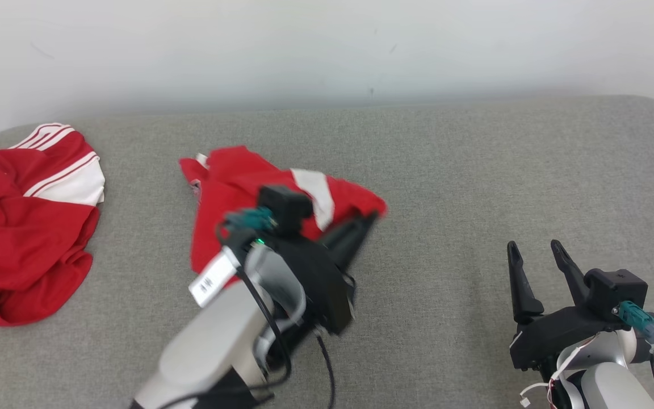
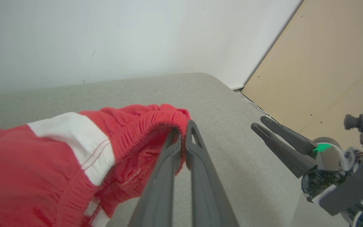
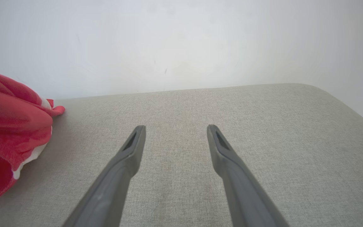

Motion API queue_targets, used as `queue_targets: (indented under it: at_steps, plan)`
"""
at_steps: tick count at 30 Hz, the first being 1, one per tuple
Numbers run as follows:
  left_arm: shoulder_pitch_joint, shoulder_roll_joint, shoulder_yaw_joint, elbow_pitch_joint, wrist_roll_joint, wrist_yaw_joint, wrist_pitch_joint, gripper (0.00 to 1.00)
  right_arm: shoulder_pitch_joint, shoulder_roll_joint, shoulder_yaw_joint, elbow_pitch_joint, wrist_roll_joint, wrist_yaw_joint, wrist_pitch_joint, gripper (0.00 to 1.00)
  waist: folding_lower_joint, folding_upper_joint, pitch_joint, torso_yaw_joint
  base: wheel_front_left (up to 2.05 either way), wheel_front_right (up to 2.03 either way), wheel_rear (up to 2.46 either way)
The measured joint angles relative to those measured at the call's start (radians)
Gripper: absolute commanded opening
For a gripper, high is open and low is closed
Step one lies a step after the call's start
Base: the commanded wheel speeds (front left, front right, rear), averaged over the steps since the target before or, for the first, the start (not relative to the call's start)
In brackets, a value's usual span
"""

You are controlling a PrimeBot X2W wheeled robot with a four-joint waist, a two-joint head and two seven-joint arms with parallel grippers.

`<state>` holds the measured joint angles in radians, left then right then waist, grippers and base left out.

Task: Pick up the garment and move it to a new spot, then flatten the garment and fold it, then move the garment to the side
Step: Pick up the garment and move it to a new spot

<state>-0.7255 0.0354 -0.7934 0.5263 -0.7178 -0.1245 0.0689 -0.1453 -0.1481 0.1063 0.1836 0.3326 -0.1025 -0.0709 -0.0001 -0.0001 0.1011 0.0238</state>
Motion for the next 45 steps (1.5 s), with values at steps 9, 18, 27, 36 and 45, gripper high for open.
queue_targets:
  at_steps: [9, 18, 27, 36, 45]
  plan:
    - [0.102, 0.008, -0.219, -0.147, -0.117, 0.047, -0.012, 0.0, -0.002, 0.001, 0.015, 0.001, 0.001, 0.008, 0.0, 1.0, 0.0, 0.0, -0.016, -0.019, 0.0, 0.0, 0.0]
    - [0.149, 0.015, -0.392, -0.119, -0.156, 0.091, 0.01, 0.0, -0.008, 0.007, 0.033, -0.001, 0.001, 0.021, 0.0, 1.0, 0.0001, 0.0, -0.011, -0.059, 0.0, 0.0, 0.0]
    - [0.121, 0.016, -0.423, -0.095, -0.198, 0.108, 0.009, 1.0, -0.006, 0.001, 0.017, 0.005, 0.001, 0.02, -0.003, 1.0, 0.0002, 0.0, -0.008, -0.07, 0.0, 0.0, 0.0]
    - [0.13, 0.015, -0.444, -0.111, -0.213, 0.108, -0.003, 1.0, 0.034, 0.003, 0.01, 0.029, 0.015, 0.02, -0.018, 1.0, 0.0001, 0.0, -0.06, -0.042, 0.0, 0.0, 0.0]
    - [0.162, 0.059, -0.346, -0.151, -0.19, 0.184, -0.124, 1.0, 0.06, 0.009, 0.016, 0.025, 0.02, 0.021, -0.023, 1.0, 0.0001, 0.0, -0.097, 0.01, 0.0, 0.0, 0.0]
